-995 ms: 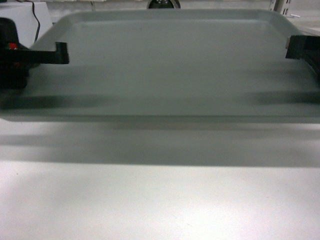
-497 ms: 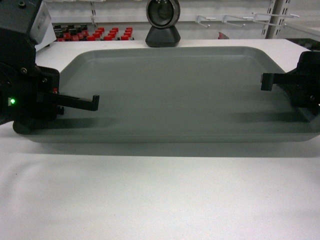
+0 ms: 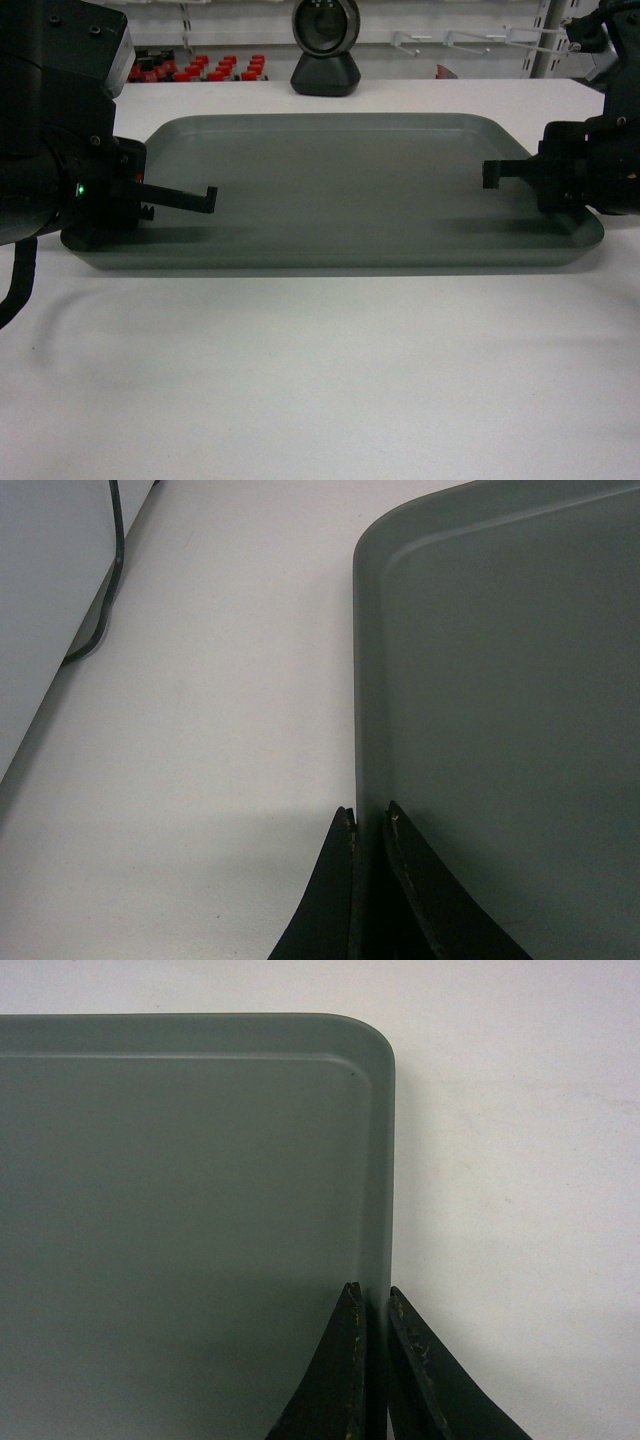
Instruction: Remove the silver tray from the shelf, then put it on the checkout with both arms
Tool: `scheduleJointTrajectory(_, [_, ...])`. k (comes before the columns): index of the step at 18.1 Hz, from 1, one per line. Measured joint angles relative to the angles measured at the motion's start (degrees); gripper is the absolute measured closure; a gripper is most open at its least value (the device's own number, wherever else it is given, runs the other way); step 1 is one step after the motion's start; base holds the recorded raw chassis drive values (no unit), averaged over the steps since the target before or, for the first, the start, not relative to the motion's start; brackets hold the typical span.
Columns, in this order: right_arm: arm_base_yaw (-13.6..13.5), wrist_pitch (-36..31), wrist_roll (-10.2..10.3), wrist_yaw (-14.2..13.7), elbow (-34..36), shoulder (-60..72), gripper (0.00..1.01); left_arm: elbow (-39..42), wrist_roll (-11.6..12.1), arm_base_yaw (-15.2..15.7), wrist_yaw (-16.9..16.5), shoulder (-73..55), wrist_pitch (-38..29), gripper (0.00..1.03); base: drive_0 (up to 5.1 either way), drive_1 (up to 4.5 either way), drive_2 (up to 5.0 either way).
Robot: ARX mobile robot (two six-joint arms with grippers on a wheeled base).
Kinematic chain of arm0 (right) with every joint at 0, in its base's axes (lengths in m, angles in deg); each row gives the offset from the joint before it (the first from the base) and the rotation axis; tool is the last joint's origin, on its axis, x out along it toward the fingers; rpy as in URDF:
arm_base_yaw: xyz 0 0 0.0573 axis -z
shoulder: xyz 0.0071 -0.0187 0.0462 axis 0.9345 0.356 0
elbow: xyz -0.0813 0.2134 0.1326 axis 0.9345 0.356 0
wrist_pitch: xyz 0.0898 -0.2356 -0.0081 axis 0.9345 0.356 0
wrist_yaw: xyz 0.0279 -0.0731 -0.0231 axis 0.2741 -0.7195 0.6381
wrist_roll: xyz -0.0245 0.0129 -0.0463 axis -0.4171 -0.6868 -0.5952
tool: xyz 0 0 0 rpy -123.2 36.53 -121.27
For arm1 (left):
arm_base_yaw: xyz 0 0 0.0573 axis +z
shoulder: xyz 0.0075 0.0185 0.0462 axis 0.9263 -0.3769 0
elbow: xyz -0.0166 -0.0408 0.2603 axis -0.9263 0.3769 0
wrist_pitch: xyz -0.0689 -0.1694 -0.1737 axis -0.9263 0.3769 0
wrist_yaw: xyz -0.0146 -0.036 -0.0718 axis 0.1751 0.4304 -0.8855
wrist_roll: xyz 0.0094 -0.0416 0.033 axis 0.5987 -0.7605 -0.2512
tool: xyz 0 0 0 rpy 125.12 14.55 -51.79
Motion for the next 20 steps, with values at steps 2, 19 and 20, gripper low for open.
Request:
scheduleJointTrajectory(2, [-0.02, 0.13, -0.35, 0.00, -0.09, 0.11, 0.98, -0.17, -0.17, 0.07, 0.04, -0.09, 0.39, 1.00, 0.0, 0.00, 0.0])
scheduleJointTrajectory(19, [1.44, -3.04, -2.51, 7.06, 2.80, -5.01, 0.03, 0.02, -2.01, 0.81, -0.37, 8.00, -8.20, 0.05, 0.0, 0.00, 0.0])
scheduleJointTrajectory(20, [1.53, -3.50, -0.63, 7.89, 2.80, -7.15, 0.03, 0.02, -3.10, 0.83, -1.18, 10.14, -8.41, 0.05, 0.0, 0.00, 0.0])
